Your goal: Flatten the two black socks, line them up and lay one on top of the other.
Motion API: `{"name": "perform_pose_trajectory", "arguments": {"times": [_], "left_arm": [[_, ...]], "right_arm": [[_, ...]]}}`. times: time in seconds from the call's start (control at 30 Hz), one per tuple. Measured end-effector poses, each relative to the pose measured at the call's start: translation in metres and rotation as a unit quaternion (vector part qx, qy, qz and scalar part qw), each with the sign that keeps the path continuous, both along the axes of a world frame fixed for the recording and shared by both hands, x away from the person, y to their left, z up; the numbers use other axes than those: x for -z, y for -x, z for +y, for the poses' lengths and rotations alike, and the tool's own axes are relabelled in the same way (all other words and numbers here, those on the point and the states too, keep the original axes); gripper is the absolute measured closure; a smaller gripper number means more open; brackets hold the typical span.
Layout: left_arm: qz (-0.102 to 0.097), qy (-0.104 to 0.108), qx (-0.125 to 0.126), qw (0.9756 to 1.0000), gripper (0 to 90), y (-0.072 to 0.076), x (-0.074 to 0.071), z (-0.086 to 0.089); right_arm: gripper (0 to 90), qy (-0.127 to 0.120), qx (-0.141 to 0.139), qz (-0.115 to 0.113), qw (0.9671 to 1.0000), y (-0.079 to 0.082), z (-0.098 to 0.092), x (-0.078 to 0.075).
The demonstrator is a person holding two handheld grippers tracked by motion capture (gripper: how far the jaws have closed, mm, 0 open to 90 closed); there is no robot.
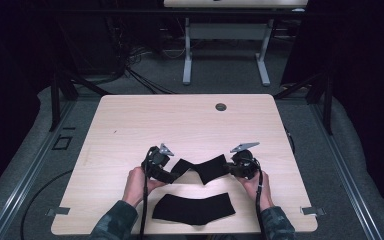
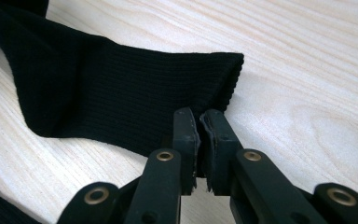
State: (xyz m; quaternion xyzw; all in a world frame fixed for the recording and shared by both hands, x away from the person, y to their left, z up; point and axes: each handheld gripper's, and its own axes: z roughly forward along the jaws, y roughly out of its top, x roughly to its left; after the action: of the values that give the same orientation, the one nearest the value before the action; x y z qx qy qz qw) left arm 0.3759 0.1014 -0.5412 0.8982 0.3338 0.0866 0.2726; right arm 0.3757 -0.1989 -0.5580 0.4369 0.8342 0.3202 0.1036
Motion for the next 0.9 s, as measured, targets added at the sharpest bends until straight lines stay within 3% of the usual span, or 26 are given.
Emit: {"name": "perform_pose_trajectory", "arguments": {"times": [0.03, 0.07, 0.1, 0.17, 0.2, 0.27, 0.3, 0.33, 0.4, 0.5, 0.57, 0.6, 0.73, 0.77, 0.9], "left_arm": [[-0.002, -0.001, 0.008, 1.0000, 46.0, -0.001, 0.003, -0.004], [-0.006, -0.003, 0.015, 0.9999, 46.0, -0.001, 0.003, -0.005], [-0.014, -0.007, 0.021, 0.9997, 54.0, -0.001, 0.005, -0.009], [-0.029, -0.015, 0.026, 0.9991, 81.8, 0.000, 0.005, -0.012], [-0.042, -0.017, 0.024, 0.9987, 81.8, 0.001, 0.005, -0.012], [-0.087, -0.026, 0.016, 0.9958, 84.5, 0.004, 0.001, -0.011], [-0.124, -0.032, 0.015, 0.9916, 84.1, 0.008, -0.005, -0.007], [-0.124, -0.032, 0.015, 0.9916, 83.0, 0.008, -0.005, -0.007], [-0.157, -0.041, 0.016, 0.9867, 78.8, 0.013, -0.010, -0.003], [-0.149, -0.078, -0.004, 0.9858, 50.8, 0.016, -0.006, 0.005], [-0.130, -0.083, -0.017, 0.9879, 40.7, 0.017, -0.001, 0.015], [-0.126, -0.079, -0.027, 0.9885, 36.8, 0.018, -0.001, 0.021], [-0.105, -0.034, -0.060, 0.9921, 32.5, 0.017, -0.010, 0.041], [-0.095, -0.014, -0.073, 0.9927, 31.5, 0.015, -0.016, 0.041], [-0.080, 0.009, -0.088, 0.9928, 29.6, 0.006, -0.030, 0.024]], "right_arm": [[84.4, -0.001, 0.003, 0.003, 1.0000, -0.001, -0.001, 0.002], [84.4, -0.001, 0.003, 0.003, 1.0000, -0.001, -0.001, 0.002], [84.3, 0.000, 0.003, 0.005, 1.0000, -0.001, -0.001, 0.002], [84.5, -0.003, 0.007, 0.004, 1.0000, -0.001, -0.003, 0.003], [84.5, -0.003, 0.007, 0.004, 1.0000, -0.001, -0.003, 0.003], [84.7, -0.007, 0.008, -0.001, 0.9999, 0.001, -0.004, 0.000], [84.7, -0.011, 0.012, -0.011, 0.9998, 0.004, -0.005, -0.005], [84.7, -0.011, 0.012, -0.011, 0.9998, 0.004, -0.005, -0.005], [84.7, -0.019, 0.015, -0.015, 0.9996, 0.007, -0.007, -0.009], [84.3, -0.022, 0.015, -0.011, 0.9996, 0.011, -0.008, -0.009], [83.3, -0.017, 0.011, 0.001, 0.9998, 0.012, -0.006, -0.004], [82.4, -0.010, 0.005, 0.003, 0.9999, 0.012, -0.006, -0.001], [78.8, -0.019, 0.011, 0.010, 0.9997, 0.014, -0.007, 0.005], [78.0, -0.020, 0.010, 0.013, 0.9997, 0.015, -0.008, 0.005], [76.4, -0.022, 0.014, 0.013, 0.9996, 0.016, -0.008, 0.004]]}}
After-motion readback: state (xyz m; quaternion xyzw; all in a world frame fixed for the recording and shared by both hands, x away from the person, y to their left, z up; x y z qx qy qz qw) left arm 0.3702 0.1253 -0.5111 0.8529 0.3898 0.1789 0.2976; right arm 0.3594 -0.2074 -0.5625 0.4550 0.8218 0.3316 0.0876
